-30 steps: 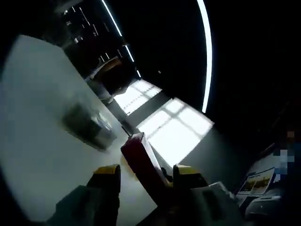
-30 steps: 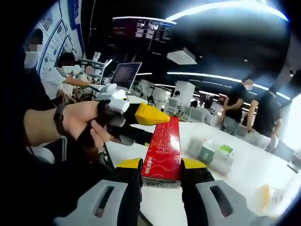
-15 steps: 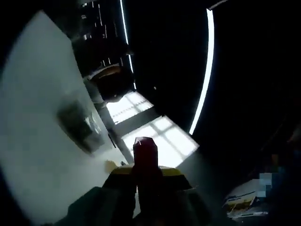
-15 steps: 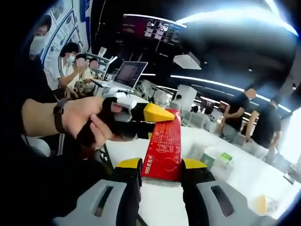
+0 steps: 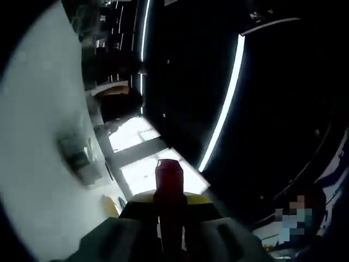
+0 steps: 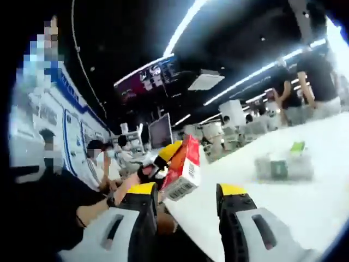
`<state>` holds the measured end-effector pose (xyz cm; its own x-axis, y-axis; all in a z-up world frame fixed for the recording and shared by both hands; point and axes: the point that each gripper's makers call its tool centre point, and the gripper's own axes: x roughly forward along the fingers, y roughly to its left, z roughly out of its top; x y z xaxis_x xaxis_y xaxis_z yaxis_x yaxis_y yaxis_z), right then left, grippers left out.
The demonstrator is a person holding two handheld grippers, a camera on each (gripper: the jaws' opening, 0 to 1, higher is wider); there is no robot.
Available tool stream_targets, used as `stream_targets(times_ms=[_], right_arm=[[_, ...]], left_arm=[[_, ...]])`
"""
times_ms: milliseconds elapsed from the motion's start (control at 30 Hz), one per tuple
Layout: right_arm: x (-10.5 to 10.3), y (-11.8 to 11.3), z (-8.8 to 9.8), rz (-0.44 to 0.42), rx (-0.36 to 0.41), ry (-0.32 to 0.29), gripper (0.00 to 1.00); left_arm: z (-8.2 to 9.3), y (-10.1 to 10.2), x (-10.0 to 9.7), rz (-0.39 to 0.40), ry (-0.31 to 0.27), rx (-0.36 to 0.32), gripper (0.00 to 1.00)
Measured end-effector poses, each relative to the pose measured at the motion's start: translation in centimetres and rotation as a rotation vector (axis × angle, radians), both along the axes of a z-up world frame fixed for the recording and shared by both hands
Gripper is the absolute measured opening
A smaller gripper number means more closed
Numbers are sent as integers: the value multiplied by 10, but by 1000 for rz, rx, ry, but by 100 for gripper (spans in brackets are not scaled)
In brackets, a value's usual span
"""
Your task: Arrange the small medicine boxes into an aligned row inside the storage area until every box is upright, visible, and separated from the surrounding clutter.
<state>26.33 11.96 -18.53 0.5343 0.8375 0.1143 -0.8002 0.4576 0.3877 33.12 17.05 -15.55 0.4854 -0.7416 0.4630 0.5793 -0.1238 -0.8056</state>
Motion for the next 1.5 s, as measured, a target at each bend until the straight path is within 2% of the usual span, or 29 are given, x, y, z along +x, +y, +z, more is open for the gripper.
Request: stream_targets(times_ms=[33,67,167,300,367,433,567,700,733,800,933,1000,1133,1167,1200,1233,1300,1400,1500], right_arm=[[-1,1,3,33,63,43,33],[0,0,3,39,95,76,32],[7,-3,-3,37,120,151,19],[5,-9,1,96,234,251,16],[3,-11,2,116,268,282,15],[3,-13,1,122,268,290,14],[0,-17,0,136,274,314,13],[-1,-22,0,151,303,354,13],[-1,-24,1,168,327,384,13],[1,-29,2,177,364,402,13],[2,-42,12,202,493,454,13],[3,-49,13,202,507,456,13],[10,-69,16,129,492,429,13],[13,-75,17,107,484,418,13],[15,-80,18,85,468,409,13],[19,-86,18,54,450,392,13],[27,-99,18,-24,422,386,13],[41,-119,21,-118,373,360,13],[56,-136,23,-195,339,334,13]], left_arm=[[-1,-1,1,15,-13,21,14],[0,-1,-1,13,-19,22,14],[2,-1,-2,6,-32,3,14],[5,-5,-4,-3,-56,7,14],[7,-8,-5,-16,-75,6,14],[8,-11,-6,-12,-100,13,15],[8,-16,-8,15,-200,86,18],[6,-20,-9,59,-289,195,23],[5,-22,-10,81,-326,246,26],[4,-25,-11,115,-373,318,38],[3,-21,-9,175,-448,420,60],[-1,-17,-4,224,-486,503,70],[-11,-11,0,274,-538,652,88],[-9,-10,-1,295,-559,655,95],[-2,-8,-2,323,-585,628,99],[1,-6,-5,330,-599,611,99],[-2,-7,-9,300,-605,626,99],[-12,-8,-9,290,-621,713,100],[-16,-7,-9,295,-623,729,100]])
